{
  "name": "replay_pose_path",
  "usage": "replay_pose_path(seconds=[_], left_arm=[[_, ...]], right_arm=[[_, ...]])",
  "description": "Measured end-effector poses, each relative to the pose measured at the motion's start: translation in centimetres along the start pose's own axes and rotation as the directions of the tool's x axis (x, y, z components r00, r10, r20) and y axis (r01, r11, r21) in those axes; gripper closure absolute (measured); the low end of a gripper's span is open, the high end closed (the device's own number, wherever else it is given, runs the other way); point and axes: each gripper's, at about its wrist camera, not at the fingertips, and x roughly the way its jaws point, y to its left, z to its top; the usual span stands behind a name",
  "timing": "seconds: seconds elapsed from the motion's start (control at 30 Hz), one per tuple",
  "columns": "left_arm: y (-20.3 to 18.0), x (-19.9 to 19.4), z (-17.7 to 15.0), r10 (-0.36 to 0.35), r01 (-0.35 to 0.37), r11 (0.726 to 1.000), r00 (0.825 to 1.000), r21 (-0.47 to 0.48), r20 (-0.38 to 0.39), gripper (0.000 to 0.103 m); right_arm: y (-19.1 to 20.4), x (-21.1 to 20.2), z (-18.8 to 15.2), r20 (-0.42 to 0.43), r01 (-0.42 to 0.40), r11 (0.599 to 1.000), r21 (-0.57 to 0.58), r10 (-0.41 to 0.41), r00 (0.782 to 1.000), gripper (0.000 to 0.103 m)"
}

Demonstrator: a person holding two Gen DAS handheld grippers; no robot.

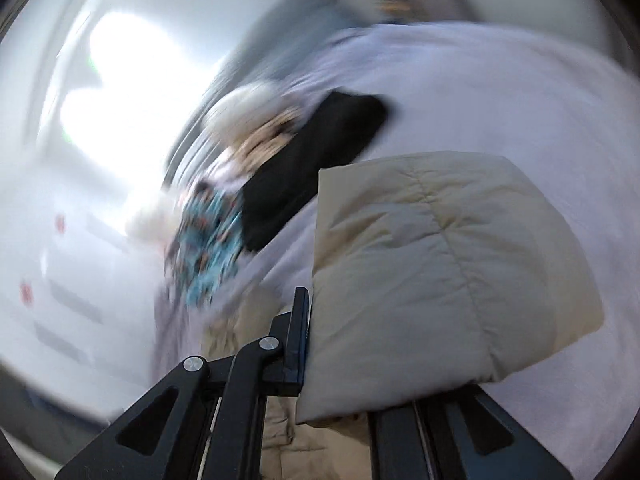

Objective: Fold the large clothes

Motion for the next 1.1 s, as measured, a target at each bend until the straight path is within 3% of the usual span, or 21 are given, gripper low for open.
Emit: replay_pose_path(seconds=[0.1, 0.27, 0.33, 0.5, 0.63, 0.67, 0.77, 0.8, 0.87, 0.97, 1.0, 1.03, 1.07, 1.1], left_arm=[[3.2, -0.2, 0.5, 0.038, -0.037, 0.999, 0.999, -0.041, 0.028, 0.001], [6.6, 0.5, -0.1, 0.085, -0.082, 0.992, 0.996, -0.100, 0.029, 0.001], [7.4, 1.0, -0.5, 0.091, -0.088, 0.990, 0.996, -0.110, 0.021, 0.001], [7.8, 3.0, -2.0, 0.061, -0.063, 0.993, 0.998, -0.102, -0.021, 0.001], [7.2, 4.1, -2.5, 0.037, -0.040, 0.995, 0.999, -0.088, -0.039, 0.001], [7.1, 4.2, -2.4, 0.032, -0.035, 0.995, 0.999, -0.089, -0.039, 0.001], [7.1, 4.2, -1.9, 0.005, -0.009, 0.995, 0.999, -0.101, -0.036, 0.001], [7.1, 4.1, -1.7, -0.005, 0.001, 0.994, 0.999, -0.105, -0.034, 0.001], [7.5, 4.0, -1.2, -0.026, 0.022, 0.993, 0.999, -0.115, -0.030, 0.001], [8.3, 3.8, -0.3, -0.054, 0.051, 0.990, 0.998, -0.133, -0.016, 0.001], [8.5, 3.8, 0.0, -0.064, 0.061, 0.989, 0.998, -0.136, -0.012, 0.002], [8.8, 3.6, 0.2, -0.079, 0.078, 0.987, 0.997, -0.141, -0.006, 0.011], [9.2, 3.5, 0.4, -0.095, 0.094, 0.985, 0.995, -0.145, -0.003, 0.024], [9.6, 3.5, 0.6, -0.111, 0.108, 0.983, 0.994, -0.150, -0.010, 0.029]], right_arm=[[7.3, 3.6, -2.1, -0.055, -0.030, 0.980, -0.197, 0.019, 0.998, 0.094], [15.3, 10.3, -11.1, -0.202, -0.050, 0.908, -0.417, -0.039, 0.979, 0.094], [16.0, 13.3, -14.5, -0.268, -0.045, 0.889, -0.455, -0.088, 0.959, 0.094], [12.8, 17.4, -19.6, -0.380, 0.015, 0.915, -0.403, -0.182, 0.907, 0.094], [10.8, 18.1, -19.9, -0.422, 0.044, 0.939, -0.340, -0.194, 0.885, 0.091], [11.1, 18.0, -19.6, -0.434, 0.040, 0.942, -0.334, -0.192, 0.880, 0.079], [12.2, 16.3, -18.7, -0.440, -0.007, 0.954, -0.298, -0.131, 0.888, 0.018], [12.3, 15.1, -18.3, -0.422, -0.027, 0.962, -0.272, -0.094, 0.902, 0.018], [11.6, 13.2, -17.8, -0.409, -0.032, 0.975, -0.222, -0.064, 0.910, 0.018], [8.4, 12.3, -15.8, -0.349, 0.033, 0.999, -0.041, -0.045, 0.936, 0.018], [7.4, 12.5, -15.2, -0.334, 0.047, 0.999, 0.012, -0.040, 0.942, 0.023], [6.9, 12.7, -14.9, -0.325, 0.052, 0.998, 0.041, -0.036, 0.945, 0.029], [6.3, 12.9, -14.4, -0.312, 0.055, 0.995, 0.077, -0.029, 0.950, 0.055], [6.1, 13.4, -13.9, -0.299, 0.060, 0.993, 0.097, -0.028, 0.954, 0.083]])
